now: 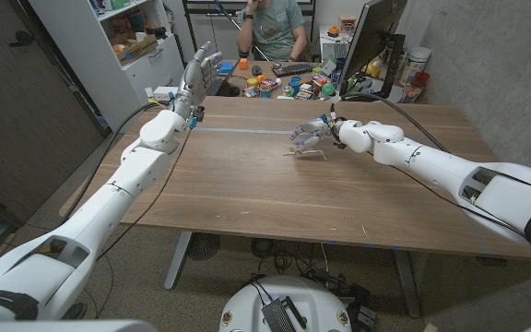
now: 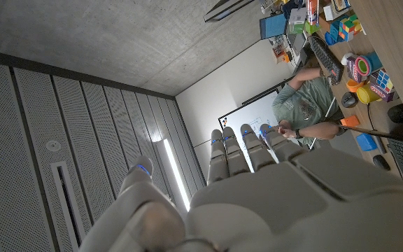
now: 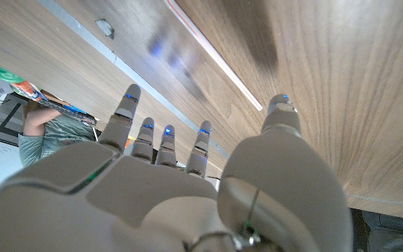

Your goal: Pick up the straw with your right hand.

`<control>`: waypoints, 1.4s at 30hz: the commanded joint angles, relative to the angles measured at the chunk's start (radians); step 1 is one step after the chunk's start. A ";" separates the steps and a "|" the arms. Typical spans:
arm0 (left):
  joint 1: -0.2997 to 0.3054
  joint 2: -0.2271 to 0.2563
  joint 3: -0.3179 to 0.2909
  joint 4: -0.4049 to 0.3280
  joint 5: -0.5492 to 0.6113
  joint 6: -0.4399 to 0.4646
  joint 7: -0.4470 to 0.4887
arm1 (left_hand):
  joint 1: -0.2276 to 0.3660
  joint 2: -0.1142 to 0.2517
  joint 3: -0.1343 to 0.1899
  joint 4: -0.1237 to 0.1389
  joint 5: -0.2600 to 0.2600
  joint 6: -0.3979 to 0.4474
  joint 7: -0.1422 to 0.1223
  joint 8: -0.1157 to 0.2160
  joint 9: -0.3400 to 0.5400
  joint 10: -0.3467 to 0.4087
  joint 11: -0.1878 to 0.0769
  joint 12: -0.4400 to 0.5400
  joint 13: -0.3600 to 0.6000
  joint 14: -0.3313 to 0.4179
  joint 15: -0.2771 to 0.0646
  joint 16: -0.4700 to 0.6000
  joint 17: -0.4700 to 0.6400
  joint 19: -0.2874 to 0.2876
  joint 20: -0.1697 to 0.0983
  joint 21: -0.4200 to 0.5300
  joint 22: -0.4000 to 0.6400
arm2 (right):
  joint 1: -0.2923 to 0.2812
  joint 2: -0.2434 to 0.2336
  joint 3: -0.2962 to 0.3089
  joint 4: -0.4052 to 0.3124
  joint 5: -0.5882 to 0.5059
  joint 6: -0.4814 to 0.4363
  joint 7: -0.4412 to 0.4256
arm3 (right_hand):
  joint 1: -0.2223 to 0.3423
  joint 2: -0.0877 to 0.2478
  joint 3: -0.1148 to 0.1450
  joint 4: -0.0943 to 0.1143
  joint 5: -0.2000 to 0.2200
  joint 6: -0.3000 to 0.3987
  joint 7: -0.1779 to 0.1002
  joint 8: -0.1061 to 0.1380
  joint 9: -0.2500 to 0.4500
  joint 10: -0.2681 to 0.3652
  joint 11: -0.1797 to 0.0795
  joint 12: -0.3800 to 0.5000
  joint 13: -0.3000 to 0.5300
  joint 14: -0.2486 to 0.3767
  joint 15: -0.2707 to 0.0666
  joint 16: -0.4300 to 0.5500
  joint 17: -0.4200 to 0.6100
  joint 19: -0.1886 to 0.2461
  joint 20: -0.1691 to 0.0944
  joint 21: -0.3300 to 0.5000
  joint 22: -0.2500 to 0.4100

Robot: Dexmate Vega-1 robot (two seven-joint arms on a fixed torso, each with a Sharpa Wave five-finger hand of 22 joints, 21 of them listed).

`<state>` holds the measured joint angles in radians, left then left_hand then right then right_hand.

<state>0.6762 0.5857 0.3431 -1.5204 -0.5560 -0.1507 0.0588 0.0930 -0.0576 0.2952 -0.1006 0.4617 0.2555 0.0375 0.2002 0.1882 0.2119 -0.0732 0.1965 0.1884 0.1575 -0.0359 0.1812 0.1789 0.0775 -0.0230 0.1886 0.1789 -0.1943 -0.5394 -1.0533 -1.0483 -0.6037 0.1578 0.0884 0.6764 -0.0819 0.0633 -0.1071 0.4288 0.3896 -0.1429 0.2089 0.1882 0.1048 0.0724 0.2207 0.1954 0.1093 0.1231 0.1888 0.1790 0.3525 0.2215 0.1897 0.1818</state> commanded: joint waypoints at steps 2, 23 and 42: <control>-0.014 -0.008 0.015 -0.017 0.024 0.019 0.016 | 0.005 0.003 0.004 -0.003 -0.001 0.008 -0.001 0.009 0.006 -0.001 -0.001 0.004 0.003 -0.002 -0.020 0.006 0.003 -0.006 0.000 0.003 0.005 | -0.017 0.000 0.015 0.062 0.011 0.072 -0.091 | 0.026 0.019 -0.002 -0.007 0.012 0.025 -0.011 0.010 0.002 0.023 0.001 0.009 0.001 0.020 -0.002 0.006 0.002 0.011 -0.002 0.009 0.003; -0.034 -0.019 0.029 -0.024 0.054 0.031 0.033 | 0.004 0.004 0.001 -0.003 -0.005 0.014 0.000 0.010 0.006 -0.004 0.000 0.003 0.003 -0.004 -0.018 0.007 0.003 -0.019 0.004 0.002 0.006 | -0.080 -0.016 0.037 0.055 0.018 0.066 -0.167 | 0.079 0.054 -0.004 -0.017 0.056 0.072 -0.024 0.016 0.002 0.054 -0.004 0.019 -0.001 0.048 -0.015 0.007 0.002 0.033 -0.002 0.016 0.004; -0.006 -0.011 0.019 -0.077 0.074 0.050 0.077 | 0.002 0.005 -0.002 -0.002 -0.009 0.016 0.002 0.010 0.006 -0.010 0.000 0.002 0.003 -0.008 -0.017 0.007 0.004 -0.030 0.005 0.003 0.006 | -0.046 0.094 0.039 0.338 0.017 0.204 -0.348 | 0.165 0.075 -0.044 -0.028 0.177 0.269 -0.072 0.056 0.003 0.165 -0.057 0.045 -0.003 0.159 -0.065 0.018 0.003 0.114 -0.002 0.032 0.004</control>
<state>0.6551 0.5699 0.3685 -1.5697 -0.4936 -0.1130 0.1127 0.0929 -0.0577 0.2951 -0.1006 0.4547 0.2647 0.0393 0.2002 0.1934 0.2059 -0.0745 0.1964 0.1884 0.1571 -0.0365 0.1812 0.1788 0.0541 -0.0180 0.1886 0.1841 -0.2588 -0.5109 -1.0169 -0.8806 -0.5869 0.2750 -0.1434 0.8243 -0.0080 0.0305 -0.1326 0.5887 0.6292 -0.2080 0.2570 0.1881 0.2491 0.0227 0.2593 0.1905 0.2508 0.0673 0.2002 0.1794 0.4501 0.2182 0.2167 0.1872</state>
